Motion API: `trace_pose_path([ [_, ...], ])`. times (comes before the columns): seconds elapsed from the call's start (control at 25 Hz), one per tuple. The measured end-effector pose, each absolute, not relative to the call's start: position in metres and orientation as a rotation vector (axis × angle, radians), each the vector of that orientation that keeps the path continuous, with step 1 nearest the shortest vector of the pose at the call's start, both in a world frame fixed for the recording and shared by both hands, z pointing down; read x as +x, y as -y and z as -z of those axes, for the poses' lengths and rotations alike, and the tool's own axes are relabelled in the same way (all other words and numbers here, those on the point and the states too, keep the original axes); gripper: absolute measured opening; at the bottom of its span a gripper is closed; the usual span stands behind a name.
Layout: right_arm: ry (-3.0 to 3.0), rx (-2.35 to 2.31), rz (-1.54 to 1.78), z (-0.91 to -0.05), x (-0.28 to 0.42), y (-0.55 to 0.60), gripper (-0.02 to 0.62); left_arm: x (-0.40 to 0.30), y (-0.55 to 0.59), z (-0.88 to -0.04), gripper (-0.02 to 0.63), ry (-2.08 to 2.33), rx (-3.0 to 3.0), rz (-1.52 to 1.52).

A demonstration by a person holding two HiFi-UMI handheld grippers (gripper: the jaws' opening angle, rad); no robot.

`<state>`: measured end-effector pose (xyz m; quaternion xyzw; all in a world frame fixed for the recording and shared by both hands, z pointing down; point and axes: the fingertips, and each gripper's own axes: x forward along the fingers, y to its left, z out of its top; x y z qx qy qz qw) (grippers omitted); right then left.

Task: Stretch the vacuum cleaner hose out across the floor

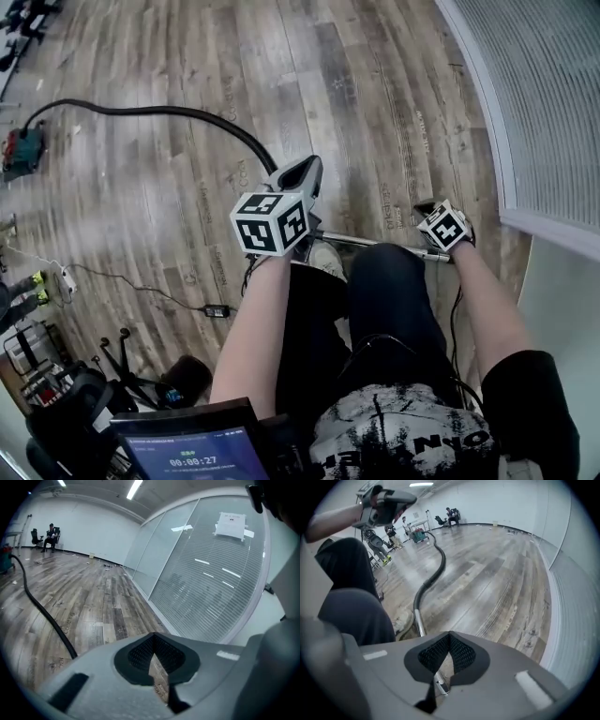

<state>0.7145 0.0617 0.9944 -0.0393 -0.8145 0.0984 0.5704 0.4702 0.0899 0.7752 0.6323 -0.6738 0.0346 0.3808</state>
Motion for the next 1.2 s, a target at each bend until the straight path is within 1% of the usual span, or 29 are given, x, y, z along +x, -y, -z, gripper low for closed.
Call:
trace_pose_path([
  [0.28,2.052,-0.155,-0.236,-0.755,0.639,-0.082,0.006,0.447,-0.154,-0.642,0.0,1.724,1.524,-0.085],
  [0.44,2.182,-0.19,-0.329,-0.61,0.596,-0.097,0.006,0.44,-0.175,-0.545,0.0,1.716,1.532,-0.063],
  [0.6,2.299,-0.203,-0.382,-0.488,0.557,-0.107,0.006,0.436,-0.18,-0.441,0.0,1.719,1.639,-0.128],
  [0.84,2.513,-0.328,-0.229,-0.32,0.508,-0.121,0.006,0.426,-0.18,-0.292,0.0,1.799,1.799,-0.126],
  [0.96,2.61,-0.325,-0.19,-0.28,0.497,-0.115,0.006,0.423,-0.175,-0.265,0.0,1.84,1.865,-0.192],
  [1.2,2.711,-0.354,-0.143,-0.254,0.477,-0.096,0.006,0.406,-0.161,-0.246,0.0,1.933,1.882,-0.26],
])
